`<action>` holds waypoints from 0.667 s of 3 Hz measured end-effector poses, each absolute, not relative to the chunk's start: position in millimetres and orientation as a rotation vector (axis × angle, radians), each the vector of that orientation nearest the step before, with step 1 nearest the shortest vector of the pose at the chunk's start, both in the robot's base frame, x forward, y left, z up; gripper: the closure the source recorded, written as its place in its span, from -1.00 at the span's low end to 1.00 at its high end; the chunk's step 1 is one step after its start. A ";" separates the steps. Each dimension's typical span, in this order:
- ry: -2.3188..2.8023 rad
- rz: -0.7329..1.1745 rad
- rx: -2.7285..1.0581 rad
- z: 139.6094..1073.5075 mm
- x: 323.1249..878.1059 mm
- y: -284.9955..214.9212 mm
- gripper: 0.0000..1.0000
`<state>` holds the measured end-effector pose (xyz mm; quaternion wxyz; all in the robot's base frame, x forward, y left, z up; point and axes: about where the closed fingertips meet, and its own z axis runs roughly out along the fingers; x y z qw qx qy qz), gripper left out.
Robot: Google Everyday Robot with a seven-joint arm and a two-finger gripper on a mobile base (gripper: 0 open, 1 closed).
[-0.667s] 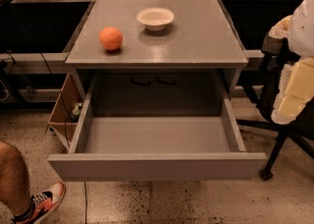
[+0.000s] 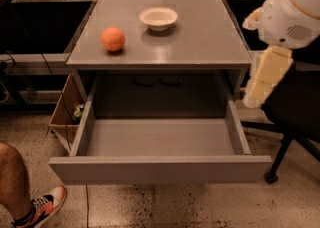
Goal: Place orange into top drawer
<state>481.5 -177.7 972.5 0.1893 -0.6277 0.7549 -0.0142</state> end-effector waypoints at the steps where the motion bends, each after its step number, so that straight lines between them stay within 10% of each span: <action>1: 1.953 0.062 -1.847 963.9 538.3 -96.4 -1.00; 2: 1.840 0.185 -1.858 943.7 577.3 -12.0 -1.00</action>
Offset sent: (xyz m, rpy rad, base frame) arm 0.1533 0.2782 -0.0531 0.3529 -0.0590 0.2783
